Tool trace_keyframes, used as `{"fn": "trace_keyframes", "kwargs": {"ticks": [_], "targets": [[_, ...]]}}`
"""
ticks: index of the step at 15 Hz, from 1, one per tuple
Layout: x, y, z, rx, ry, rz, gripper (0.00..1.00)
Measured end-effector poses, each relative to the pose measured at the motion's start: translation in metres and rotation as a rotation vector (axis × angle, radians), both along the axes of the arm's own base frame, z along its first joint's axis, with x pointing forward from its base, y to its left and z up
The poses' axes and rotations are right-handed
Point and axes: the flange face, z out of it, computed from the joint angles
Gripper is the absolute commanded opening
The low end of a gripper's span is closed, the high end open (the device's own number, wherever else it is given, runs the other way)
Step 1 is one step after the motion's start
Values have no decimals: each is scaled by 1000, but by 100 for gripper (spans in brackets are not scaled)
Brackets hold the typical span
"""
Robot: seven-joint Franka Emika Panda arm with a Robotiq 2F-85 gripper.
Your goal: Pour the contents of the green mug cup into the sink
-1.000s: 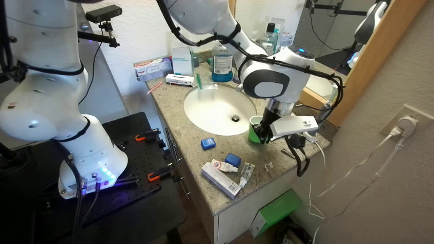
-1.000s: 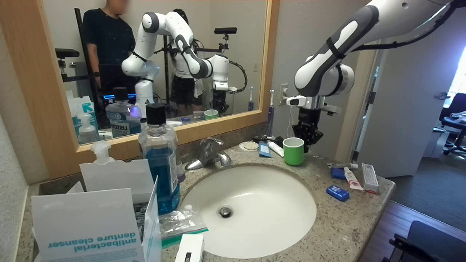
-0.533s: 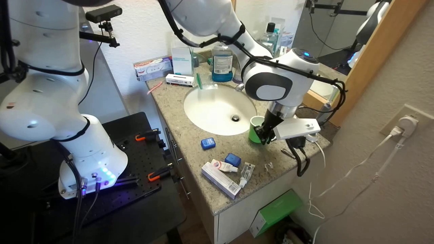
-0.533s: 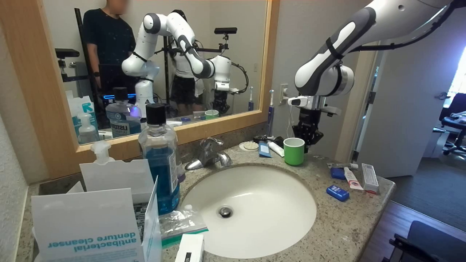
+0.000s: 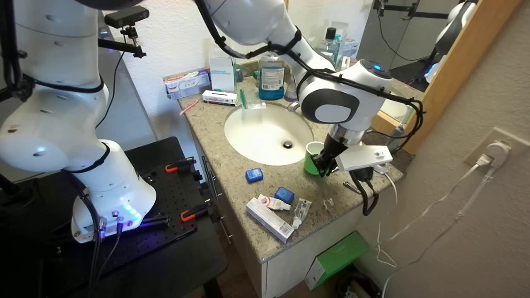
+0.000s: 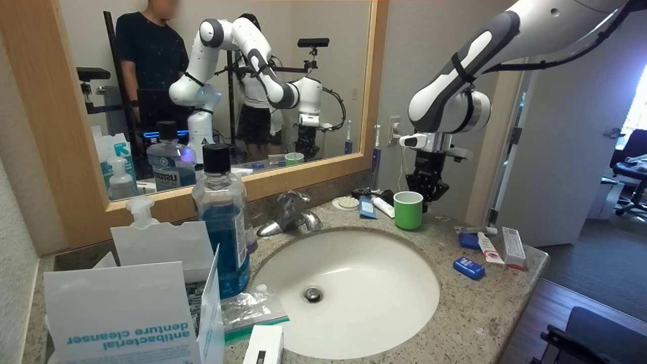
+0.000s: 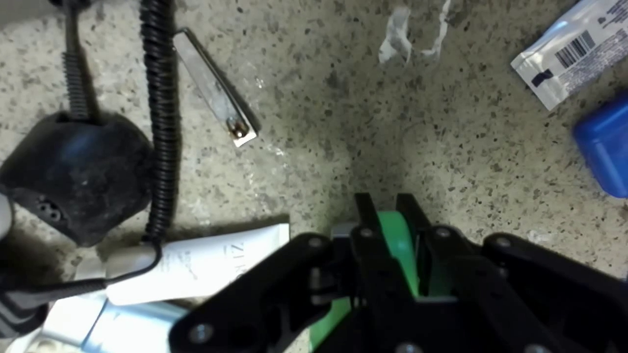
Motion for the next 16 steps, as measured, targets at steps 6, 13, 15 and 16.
{"fn": "trace_keyframes", "kwargs": {"ticks": [6,13,15,16], "targets": [[-1,-5,-2,24,-7,9,8],[1,-10,-4,40,-9,32,20],[1,-11,-4,42,-9,30,31],[0,-11,-5,43,-8,30,33]]}}
